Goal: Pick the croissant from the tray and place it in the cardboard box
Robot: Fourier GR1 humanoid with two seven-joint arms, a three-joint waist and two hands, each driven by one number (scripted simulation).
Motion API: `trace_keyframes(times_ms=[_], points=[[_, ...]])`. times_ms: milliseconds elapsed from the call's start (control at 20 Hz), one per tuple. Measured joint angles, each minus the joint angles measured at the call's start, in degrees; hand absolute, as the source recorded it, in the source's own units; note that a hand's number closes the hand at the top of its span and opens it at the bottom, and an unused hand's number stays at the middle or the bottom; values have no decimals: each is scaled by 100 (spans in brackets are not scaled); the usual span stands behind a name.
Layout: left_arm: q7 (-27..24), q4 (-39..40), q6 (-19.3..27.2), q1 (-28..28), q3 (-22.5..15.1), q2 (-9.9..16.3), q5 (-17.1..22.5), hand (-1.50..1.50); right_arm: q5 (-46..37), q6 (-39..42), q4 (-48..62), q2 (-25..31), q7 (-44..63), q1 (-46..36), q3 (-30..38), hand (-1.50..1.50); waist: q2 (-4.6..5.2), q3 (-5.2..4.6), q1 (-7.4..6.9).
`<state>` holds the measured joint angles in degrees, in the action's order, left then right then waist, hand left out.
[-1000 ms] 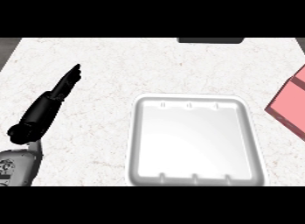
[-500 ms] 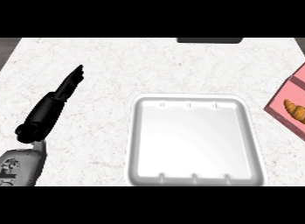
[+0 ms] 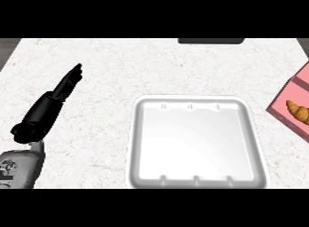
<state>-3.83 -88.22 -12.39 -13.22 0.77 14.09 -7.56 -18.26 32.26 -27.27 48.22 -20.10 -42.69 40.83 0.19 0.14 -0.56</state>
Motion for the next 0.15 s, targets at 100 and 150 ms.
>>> trace_keyframes(times_ms=[100,150], points=[[-10,-17,6,-9,-22,-23,-18,0,221,13,325,219,230,-151,271,-150,17,0,-36],[16,-42,-25,-34,-2,2,6,0,316,14,461,328,210,-99,403,-150,24,0,-41]])
